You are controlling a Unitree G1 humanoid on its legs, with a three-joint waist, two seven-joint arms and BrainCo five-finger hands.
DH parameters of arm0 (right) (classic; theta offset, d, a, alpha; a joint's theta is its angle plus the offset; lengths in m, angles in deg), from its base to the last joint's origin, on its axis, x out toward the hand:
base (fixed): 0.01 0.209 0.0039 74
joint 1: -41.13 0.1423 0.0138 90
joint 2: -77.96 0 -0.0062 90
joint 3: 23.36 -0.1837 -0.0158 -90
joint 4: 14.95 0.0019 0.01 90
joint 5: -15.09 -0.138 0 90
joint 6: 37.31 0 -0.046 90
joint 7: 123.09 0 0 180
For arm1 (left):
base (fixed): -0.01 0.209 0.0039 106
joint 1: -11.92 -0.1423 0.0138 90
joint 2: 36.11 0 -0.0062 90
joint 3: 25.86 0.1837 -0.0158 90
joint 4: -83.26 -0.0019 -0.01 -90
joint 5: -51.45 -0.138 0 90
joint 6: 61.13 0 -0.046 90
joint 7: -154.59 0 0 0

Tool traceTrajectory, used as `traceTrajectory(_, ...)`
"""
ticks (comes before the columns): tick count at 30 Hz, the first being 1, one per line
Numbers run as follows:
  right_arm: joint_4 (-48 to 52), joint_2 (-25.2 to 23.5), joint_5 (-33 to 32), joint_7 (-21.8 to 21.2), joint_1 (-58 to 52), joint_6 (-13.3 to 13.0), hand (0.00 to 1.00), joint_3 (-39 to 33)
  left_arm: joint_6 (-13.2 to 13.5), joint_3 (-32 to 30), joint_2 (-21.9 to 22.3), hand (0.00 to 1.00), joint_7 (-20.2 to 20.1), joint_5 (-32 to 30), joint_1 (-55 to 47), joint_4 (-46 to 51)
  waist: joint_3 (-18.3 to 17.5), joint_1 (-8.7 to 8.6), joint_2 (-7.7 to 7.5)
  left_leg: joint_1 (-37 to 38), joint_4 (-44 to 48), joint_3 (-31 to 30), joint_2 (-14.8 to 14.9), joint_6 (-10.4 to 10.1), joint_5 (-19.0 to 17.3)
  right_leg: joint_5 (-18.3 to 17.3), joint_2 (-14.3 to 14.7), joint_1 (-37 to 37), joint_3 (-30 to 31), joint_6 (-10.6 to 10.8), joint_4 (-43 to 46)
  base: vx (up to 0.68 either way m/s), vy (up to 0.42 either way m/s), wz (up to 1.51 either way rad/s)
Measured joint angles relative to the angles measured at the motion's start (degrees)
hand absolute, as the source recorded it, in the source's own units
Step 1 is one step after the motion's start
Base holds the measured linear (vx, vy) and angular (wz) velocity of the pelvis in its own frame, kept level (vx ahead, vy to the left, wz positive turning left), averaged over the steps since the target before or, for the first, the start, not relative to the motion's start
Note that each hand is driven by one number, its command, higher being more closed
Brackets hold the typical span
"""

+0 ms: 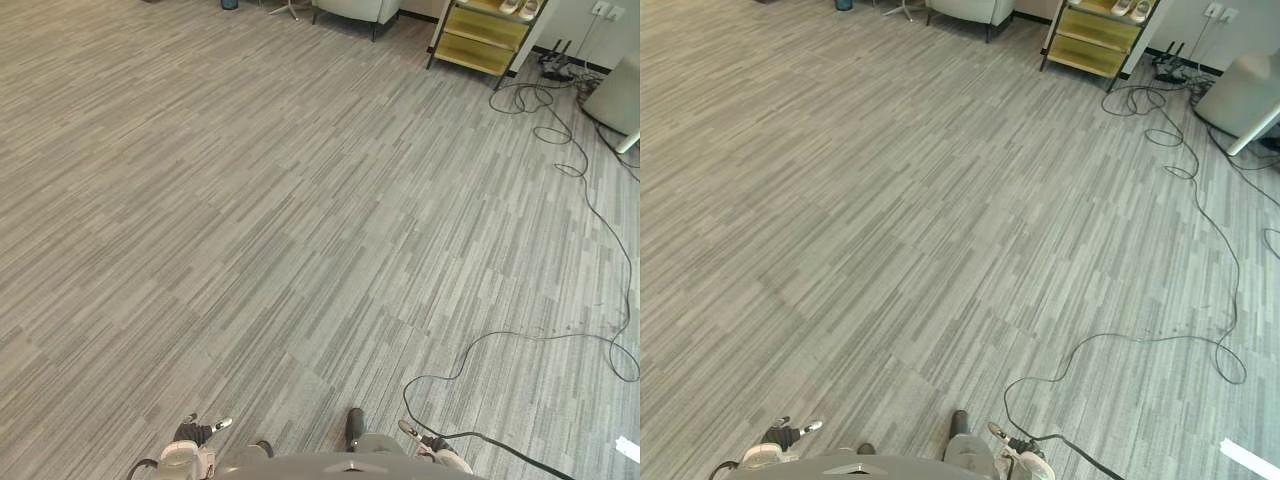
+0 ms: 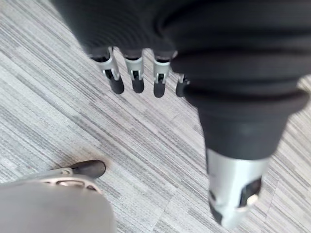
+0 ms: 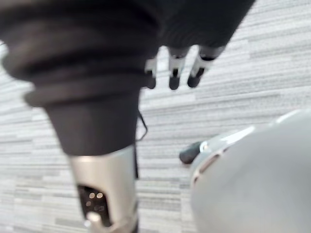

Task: Pick up cushions and gather them together orderly.

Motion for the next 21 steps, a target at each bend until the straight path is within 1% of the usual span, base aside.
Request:
traceTrajectory(1, 0.03, 0.01, 0.02, -0.01, 0.02, -0.25, 0.00, 0.08, 0.00, 0.03, 0.03, 0.00, 0.01, 0.15, 0.03, 0.06, 0.02, -0.11, 0.04, -0.18, 0.27, -0.12, -0.05, -0.01, -0.28, -0.79, -0.49, -0.34, -0.54, 0.01, 0.92, 0.03, 0.031, 0.08)
traceTrajectory(4, 0.06, 0.08, 0.01, 0.01, 0.07, -0.33, 0.00, 0.01, 0.00, 0.02, 0.09, 0.00, 0.00, 0.91, 0.17, 0.13, 0.14, -0.66, 0.23, -1.08, 1.82, -1.13, 0.30, -0.24, -1.47, -2.75, -0.77, -0.84, -2.30, -0.15, 3.12, 0.04, -0.021, 0.23)
traceTrajectory(5, 0.05, 0.21, 0.01, 0.03, 0.02, -0.39, 0.00, 0.00, 0.00, 0.00, 0.12, 0.00, 0.01, 1.04, 0.41, 0.15, 0.20, -0.82, 0.45, -1.79, 3.59, -1.65, 0.96, -0.65, -3.01, -4.42, -0.81, -0.84, -3.36, -0.38, 4.71, 0.05, -0.037, 0.19)
traceTrajectory(6, 0.05, 0.33, 0.01, 0.03, 0.02, -0.41, 0.00, 0.02, 0.00, -0.02, 0.19, 0.00, 0.01, 1.05, 0.59, 0.16, 0.40, -0.79, 0.78, -2.04, 4.90, -1.68, 1.48, -0.92, -4.03, -5.34, -0.66, -0.79, -3.69, -0.61, 5.59, 0.09, -0.065, 0.17)
traceTrajectory(7, 0.06, 0.63, 0.02, 0.05, -0.04, -0.53, 0.00, 0.30, 0.00, -0.08, 0.40, 0.00, 0.01, 1.05, 0.42, 0.15, 0.60, -0.71, 1.69, -2.85, 8.56, -1.66, 3.11, -1.73, -6.26, -7.45, -0.23, -0.69, -4.76, -0.87, 7.59, 0.10, -0.065, 0.03)
traceTrajectory(8, 0.10, 0.75, 0.03, 0.06, -0.06, -0.60, 0.00, 0.59, 0.00, -0.13, 0.47, 0.00, 0.00, 1.05, 0.30, 0.18, 0.50, -0.68, 1.74, -3.17, 10.47, -1.45, 3.97, -2.44, -7.09, -8.31, 0.19, -0.57, -4.97, -1.03, 8.05, 0.14, -0.071, 0.10)
traceTrajectory(9, 0.12, 0.55, 0.06, 0.17, -0.09, -0.73, 0.00, 1.00, -0.01, -0.76, 0.19, 0.00, -0.11, 1.04, -0.08, 0.37, 0.46, -0.77, 1.80, -6.06, 18.05, -0.53, 5.59, -3.29, -7.62, -9.23, 0.26, -0.50, -5.76, -0.87, 8.40, 0.17, -0.157, 0.12)
traceTrajectory(10, 0.17, 0.72, 0.08, 0.22, -0.16, -0.73, 0.00, 1.08, -0.04, -2.76, 0.96, 0.00, -0.08, 1.05, 0.20, 2.36, 0.48, -0.83, 1.71, -10.68, 29.69, 1.22, 8.05, -3.04, -7.11, -9.47, 0.85, 0.51, -6.14, -0.71, 8.88, 0.19, -0.174, 0.06)
traceTrajectory(11, 0.22, 0.68, 0.07, 0.29, -0.22, -0.75, 0.00, 1.16, -0.02, -3.69, 1.66, 0.00, -0.06, 1.05, 0.01, 3.19, 0.74, -0.54, 2.03, -11.90, 34.50, 1.88, 9.57, -2.81, -6.20, -9.80, 1.47, 1.67, -6.11, -1.04, 8.98, 0.22, -0.211, -0.26)
traceTrajectory(12, 1.12, 1.01, 0.07, 0.47, -0.63, -0.77, 0.00, 1.71, 0.01, -4.88, 2.78, 0.00, -0.01, 1.05, -0.73, 4.56, 1.63, -0.11, 3.38, -14.25, 44.07, 1.85, 11.77, -2.05, -1.24, -10.61, 1.84, 4.69, -5.75, -1.69, 8.54, 0.19, -0.109, -0.38)
traceTrajectory(13, 2.29, 1.05, 0.06, 0.53, -0.99, -0.78, 0.00, 2.21, 0.05, -5.27, 2.95, 0.00, -0.02, 1.04, -0.84, 4.69, 2.14, 0.17, 3.02, -16.18, 48.11, 1.87, 12.45, -1.47, 2.54, -10.96, 1.52, 5.83, -5.00, -2.04, 8.06, 0.24, -0.084, -0.47)
traceTrajectory(14, 3.69, 1.04, 0.03, 0.57, -1.05, -0.70, 0.00, 3.16, 0.09, -5.69, 3.06, 0.00, -0.02, 1.06, -0.79, 5.47, 2.21, 0.69, 3.33, -18.93, 52.26, 2.39, 12.85, -1.74, -1.09, -11.35, 0.84, 7.35, -3.75, -2.35, 6.46, 0.22, -0.046, -0.33)
traceTrajectory(15, 4.27, 0.90, 0.03, 0.57, -1.25, -0.68, 0.00, 3.43, 0.23, -5.63, 3.29, 0.00, -0.01, 1.06, -0.82, 6.14, 2.18, 0.85, 3.40, -20.54, 52.26, 2.95, 12.76, -1.72, -3.40, -12.17, 0.51, 7.98, -3.30, -2.86, 5.53, 0.22, -0.035, -0.26)
traceTrajectory(16, 4.55, 0.55, 0.00, 0.57, -1.19, -0.66, 0.00, 3.52, 0.64, -5.61, 3.70, 0.00, -0.01, 1.07, -0.88, 6.80, 2.22, 0.81, 3.46, -22.89, 50.30, 3.60, 12.36, -1.37, -5.12, -12.34, 0.28, 8.79, -3.12, -2.88, 4.11, 0.22, -0.027, -0.13)
traceTrajectory(17, 4.59, 0.23, -0.11, 0.60, -1.04, -0.56, 0.00, 3.86, 0.76, -5.65, 3.71, 0.00, -0.02, 1.14, -0.78, 7.13, 2.24, 1.22, 3.43, -25.44, 44.30, 4.90, 11.83, -1.06, -5.58, -12.32, 0.09, 9.48, -3.10, -2.88, 2.78, 0.25, 0.016, -0.07)
traceTrajectory(18, 4.60, 0.12, -0.12, 0.64, -1.01, -0.53, 0.00, 3.94, 0.75, -5.76, 3.72, 0.00, -0.03, 1.22, -0.65, 7.55, 2.26, 1.52, 3.40, -26.92, 37.63, 5.06, 10.58, -1.12, -5.23, -12.37, -0.17, 10.11, -3.14, -2.81, 1.87, 0.27, 0.050, -0.10)
traceTrajectory(19, 4.60, 0.10, -0.11, 0.68, -0.84, -0.53, 0.00, 3.92, 0.75, -5.84, 3.78, 0.00, 0.00, 1.42, -0.59, 7.93, 2.41, 1.86, 3.16, -27.88, 30.42, 4.91, 9.04, -1.45, -3.98, -12.77, -0.58, 10.91, -2.94, -2.17, 0.85, 0.25, 0.085, -0.13)
traceTrajectory(20, 4.62, 0.11, -0.11, 0.72, -0.69, -0.54, 0.00, 3.92, 0.76, -5.91, 4.02, 0.00, 0.01, 1.68, -0.53, 8.03, 2.49, 2.20, 3.05, -28.25, 25.61, 4.81, 8.04, -1.75, -2.36, -13.17, -0.91, 11.42, -2.61, -1.60, 0.42, 0.38, 0.209, -0.33)
traceTrajectory(21, 4.75, 0.15, -0.10, 0.92, -0.39, -0.58, 0.00, 4.49, 0.78, -6.14, 4.33, 0.00, 0.05, 2.13, -0.53, 8.19, 2.49, 2.89, 3.06, -28.77, 16.48, 4.47, 6.58, -2.19, 1.43, -14.11, -1.39, 12.39, -1.47, -0.20, -0.45, 0.40, 0.244, -0.42)
